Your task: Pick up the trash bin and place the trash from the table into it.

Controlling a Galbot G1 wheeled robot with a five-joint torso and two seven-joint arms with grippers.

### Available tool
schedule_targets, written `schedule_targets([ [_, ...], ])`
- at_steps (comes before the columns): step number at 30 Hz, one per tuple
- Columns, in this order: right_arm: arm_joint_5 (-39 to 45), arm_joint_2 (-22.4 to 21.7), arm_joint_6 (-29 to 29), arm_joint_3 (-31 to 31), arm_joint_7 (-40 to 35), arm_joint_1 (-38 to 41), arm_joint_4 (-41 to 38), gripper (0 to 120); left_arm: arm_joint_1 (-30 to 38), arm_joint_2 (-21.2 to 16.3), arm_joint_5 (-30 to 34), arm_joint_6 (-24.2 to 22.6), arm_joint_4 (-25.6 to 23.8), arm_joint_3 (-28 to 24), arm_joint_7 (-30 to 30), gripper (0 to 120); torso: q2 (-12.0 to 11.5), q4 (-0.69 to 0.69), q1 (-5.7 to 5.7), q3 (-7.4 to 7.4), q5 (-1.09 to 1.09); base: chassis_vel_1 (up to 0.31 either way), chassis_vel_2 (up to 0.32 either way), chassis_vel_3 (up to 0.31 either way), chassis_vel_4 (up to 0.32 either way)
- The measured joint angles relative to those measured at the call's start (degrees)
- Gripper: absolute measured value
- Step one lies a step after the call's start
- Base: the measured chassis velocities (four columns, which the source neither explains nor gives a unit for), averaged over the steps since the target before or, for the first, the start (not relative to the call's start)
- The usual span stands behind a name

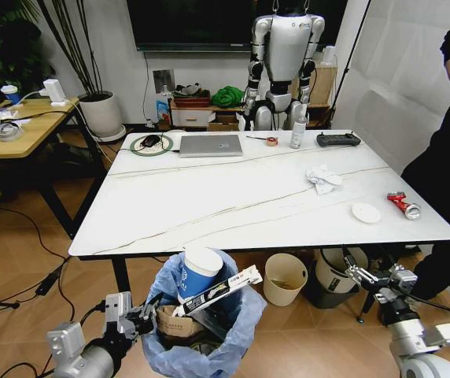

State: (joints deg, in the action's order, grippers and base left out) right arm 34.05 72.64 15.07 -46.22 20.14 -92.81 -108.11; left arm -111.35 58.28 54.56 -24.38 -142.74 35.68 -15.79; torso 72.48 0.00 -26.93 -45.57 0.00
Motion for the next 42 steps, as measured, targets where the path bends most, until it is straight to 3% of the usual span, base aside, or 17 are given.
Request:
schedule_targets([
  [42,0.6,1.0,-0.3,2.4,1.5,2.8,2.2,100,1.4,-0.2,0.6,0.0,0.8,-0.1,0.2,0,0.0,-0.01,-0.01,0.0,0.0,-0.108,-0.11,0.107,0.109],
])
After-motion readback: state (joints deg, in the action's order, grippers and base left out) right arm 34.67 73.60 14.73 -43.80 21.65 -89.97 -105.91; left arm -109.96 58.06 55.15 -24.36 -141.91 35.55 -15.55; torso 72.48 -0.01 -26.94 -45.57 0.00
